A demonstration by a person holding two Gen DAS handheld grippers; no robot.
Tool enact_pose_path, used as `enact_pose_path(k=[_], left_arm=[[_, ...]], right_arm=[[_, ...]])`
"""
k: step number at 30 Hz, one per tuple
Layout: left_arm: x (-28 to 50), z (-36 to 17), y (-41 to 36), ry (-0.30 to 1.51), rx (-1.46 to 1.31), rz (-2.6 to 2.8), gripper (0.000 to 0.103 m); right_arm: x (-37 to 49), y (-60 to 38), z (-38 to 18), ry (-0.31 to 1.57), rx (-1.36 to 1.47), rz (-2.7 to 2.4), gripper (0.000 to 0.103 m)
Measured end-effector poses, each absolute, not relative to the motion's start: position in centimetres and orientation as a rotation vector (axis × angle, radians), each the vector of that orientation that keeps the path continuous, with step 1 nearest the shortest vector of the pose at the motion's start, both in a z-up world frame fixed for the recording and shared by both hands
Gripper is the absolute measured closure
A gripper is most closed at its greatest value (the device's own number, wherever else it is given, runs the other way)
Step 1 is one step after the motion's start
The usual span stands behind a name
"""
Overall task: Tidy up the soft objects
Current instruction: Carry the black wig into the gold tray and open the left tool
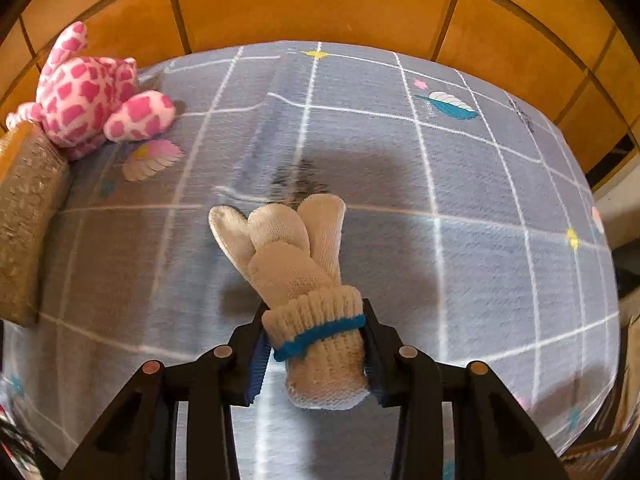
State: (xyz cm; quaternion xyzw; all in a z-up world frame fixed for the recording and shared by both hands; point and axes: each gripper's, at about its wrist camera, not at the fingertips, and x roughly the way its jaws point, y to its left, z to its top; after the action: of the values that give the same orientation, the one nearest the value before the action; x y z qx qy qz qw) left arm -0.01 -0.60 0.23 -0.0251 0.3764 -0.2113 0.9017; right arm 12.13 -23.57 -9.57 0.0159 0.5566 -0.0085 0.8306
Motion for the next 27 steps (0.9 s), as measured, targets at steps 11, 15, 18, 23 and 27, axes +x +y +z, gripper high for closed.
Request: enact_pose_path(k=[11, 15, 18, 23, 27], left_arm=[[-0.3, 0.6, 4.0, 0.769, -0.132, -0.36, 0.093], [-0.5, 0.3, 5.7, 0.77, -0.156, -0.319, 0.093], [-0.6, 0.2, 7.5, 0.773, -0.179, -0.274, 0.093], [-0.6, -0.4, 12.2, 0.777, -0.239, -0.137, 0.093], [-0.7, -1.0, 16.7, 0.777, -0.282, 0.003, 0.093]], right_arm=[[9.8, -19.2, -11.0, 1.084, 0.003, -0.043, 0.061], [9.9, -19.4, -11.0, 1.08, 0.006, -0.039, 0.061], [9.3, -18.9, -11.1, 1.037, -0.024, -0.046, 0.062], [8.9, -19.0, -11.2, 1.008, -0.011, -0.04, 0.062], [8.9, -19.0, -11.1, 1.001, -0.017, -0.037, 0.062]])
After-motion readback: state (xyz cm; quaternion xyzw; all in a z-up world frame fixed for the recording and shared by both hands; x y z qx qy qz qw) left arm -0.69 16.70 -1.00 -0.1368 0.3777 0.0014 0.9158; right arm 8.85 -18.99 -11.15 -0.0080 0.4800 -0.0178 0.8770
